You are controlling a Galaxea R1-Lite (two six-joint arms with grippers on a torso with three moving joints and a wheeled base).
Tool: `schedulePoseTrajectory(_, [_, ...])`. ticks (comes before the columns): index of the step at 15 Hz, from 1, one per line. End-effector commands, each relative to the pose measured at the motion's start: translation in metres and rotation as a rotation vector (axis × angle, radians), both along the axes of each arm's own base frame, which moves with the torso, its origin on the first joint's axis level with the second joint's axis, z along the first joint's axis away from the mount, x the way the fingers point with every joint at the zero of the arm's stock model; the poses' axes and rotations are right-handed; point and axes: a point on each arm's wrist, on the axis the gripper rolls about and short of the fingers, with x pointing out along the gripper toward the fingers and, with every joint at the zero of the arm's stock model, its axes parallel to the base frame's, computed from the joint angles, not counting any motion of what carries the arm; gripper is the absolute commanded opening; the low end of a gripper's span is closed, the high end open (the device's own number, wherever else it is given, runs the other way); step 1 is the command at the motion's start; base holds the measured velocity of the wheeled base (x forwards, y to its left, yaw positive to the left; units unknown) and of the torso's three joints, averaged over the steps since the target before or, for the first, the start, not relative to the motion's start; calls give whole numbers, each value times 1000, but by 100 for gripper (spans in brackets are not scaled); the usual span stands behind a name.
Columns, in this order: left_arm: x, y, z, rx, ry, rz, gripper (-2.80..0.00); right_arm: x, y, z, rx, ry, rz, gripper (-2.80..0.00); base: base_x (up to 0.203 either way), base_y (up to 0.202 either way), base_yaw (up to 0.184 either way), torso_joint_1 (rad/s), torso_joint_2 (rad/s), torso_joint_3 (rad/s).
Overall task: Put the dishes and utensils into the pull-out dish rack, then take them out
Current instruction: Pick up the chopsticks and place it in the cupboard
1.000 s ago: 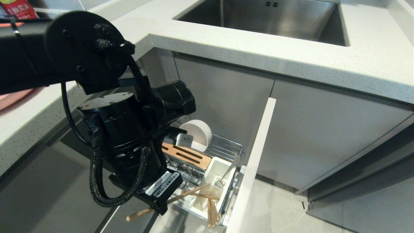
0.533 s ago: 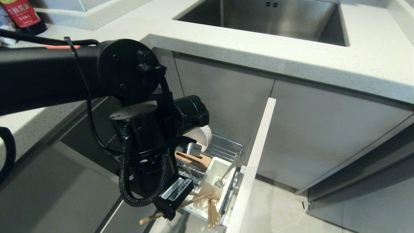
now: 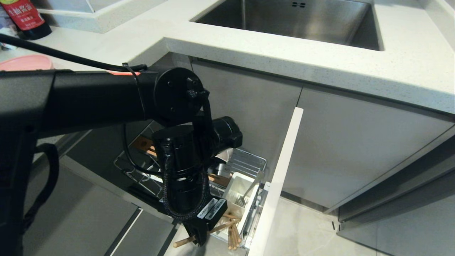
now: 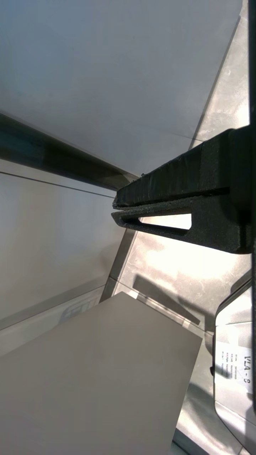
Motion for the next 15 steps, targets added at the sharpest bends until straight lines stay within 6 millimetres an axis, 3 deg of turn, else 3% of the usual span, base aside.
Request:
schedulePoseTrajectory(1, [5, -5, -10, 24, 29, 3, -280, 0, 0, 0, -1, 0, 0, -280, 0, 0, 0, 0, 0, 0])
schedulePoseTrajectory(8, [14, -11, -27, 56, 68, 14, -280, 0, 0, 0, 0, 0, 0, -280, 0, 0, 0, 0, 0, 0])
schedulePoseTrajectory(15, [16, -9, -26, 53, 66, 23, -280, 0, 0, 0, 0, 0, 0, -280, 0, 0, 0, 0, 0, 0])
